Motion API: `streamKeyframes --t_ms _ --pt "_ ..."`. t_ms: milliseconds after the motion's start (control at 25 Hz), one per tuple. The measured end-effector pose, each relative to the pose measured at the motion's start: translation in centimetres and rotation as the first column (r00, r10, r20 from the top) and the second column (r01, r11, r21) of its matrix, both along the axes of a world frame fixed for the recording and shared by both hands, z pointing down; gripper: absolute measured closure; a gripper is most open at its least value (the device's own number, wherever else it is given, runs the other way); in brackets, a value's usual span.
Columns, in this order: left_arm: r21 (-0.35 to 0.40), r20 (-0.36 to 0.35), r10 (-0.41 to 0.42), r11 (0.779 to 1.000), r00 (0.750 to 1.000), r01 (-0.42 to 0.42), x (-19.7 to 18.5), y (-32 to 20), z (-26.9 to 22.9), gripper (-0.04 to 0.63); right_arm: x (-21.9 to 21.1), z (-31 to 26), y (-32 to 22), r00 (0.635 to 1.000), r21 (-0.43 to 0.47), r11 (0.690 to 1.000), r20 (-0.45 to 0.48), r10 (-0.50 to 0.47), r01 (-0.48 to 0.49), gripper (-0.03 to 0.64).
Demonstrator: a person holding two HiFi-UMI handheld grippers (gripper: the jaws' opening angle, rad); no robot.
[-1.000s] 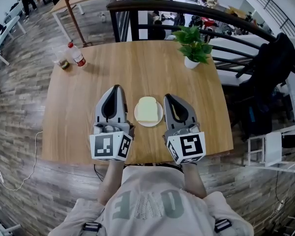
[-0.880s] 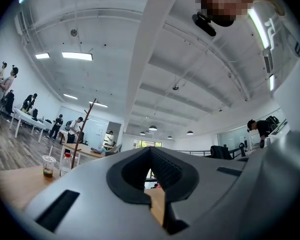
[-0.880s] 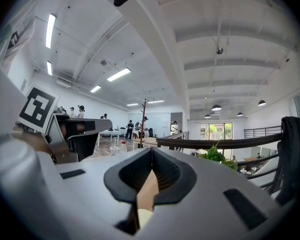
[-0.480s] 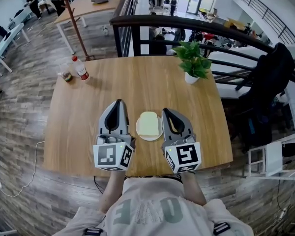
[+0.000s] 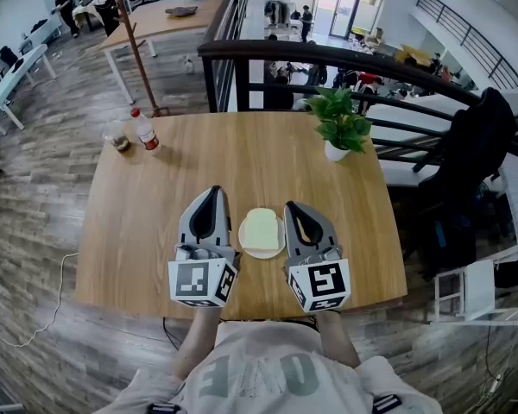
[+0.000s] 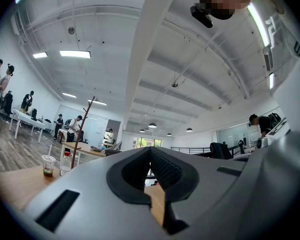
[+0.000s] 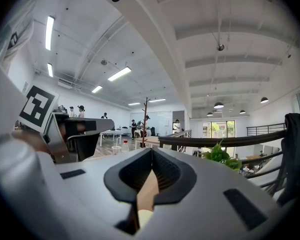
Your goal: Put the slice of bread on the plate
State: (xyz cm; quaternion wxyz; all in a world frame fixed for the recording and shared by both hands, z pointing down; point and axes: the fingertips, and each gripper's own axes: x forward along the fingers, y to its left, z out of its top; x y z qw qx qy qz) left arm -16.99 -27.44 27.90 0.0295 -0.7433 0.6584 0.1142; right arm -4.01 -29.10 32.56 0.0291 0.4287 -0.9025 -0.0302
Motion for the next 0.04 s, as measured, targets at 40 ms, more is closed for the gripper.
streamKeyframes --t_ms 40 --pt "-0.001 0.001 0.000 1.000 1.000 0.000 0.06 0.04 0.01 0.588 0.01 0.02 0.04 1.000 0.000 1.000 -0.002 -0.001 0.001 0.598"
